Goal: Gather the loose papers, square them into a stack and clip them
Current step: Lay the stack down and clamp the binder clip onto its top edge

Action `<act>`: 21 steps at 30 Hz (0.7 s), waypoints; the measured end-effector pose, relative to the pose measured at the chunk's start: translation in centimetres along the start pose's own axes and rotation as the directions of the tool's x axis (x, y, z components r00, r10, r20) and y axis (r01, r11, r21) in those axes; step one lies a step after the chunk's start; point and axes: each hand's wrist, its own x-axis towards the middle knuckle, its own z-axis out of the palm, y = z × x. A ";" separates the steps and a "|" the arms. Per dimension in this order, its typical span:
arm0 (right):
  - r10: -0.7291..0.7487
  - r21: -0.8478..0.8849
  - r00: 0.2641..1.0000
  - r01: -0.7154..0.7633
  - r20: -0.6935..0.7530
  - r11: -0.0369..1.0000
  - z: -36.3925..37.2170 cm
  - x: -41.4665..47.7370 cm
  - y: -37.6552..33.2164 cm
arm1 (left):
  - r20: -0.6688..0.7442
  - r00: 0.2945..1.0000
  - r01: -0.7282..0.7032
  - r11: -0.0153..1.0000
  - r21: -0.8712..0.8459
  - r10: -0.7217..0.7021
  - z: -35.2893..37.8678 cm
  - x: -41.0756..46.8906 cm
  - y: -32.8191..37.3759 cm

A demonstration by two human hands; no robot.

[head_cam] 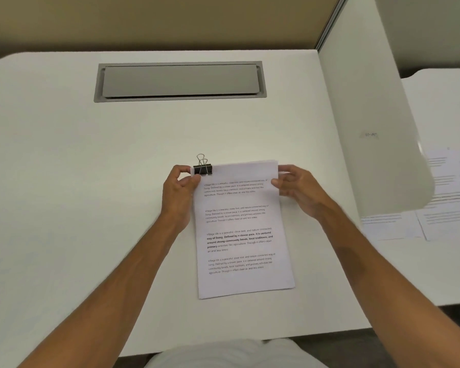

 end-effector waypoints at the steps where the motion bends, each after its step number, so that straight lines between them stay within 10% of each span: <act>1: 0.003 -0.016 1.000 -0.002 0.027 1.000 0.1 -0.4 0.4 | -0.001 1.000 0.007 1.000 -0.019 -0.007 0.2 -0.1 0.0; 13: -0.067 0.055 0.997 0.064 0.045 0.996 1.1 -4.6 3.3 | -0.036 0.997 0.061 0.968 -0.241 -0.072 1.0 0.5 3.3; 21: -0.138 0.138 0.987 0.148 -0.082 0.979 -0.3 -5.2 0.8 | 0.020 0.994 0.103 0.992 0.069 -0.104 1.3 -1.7 1.5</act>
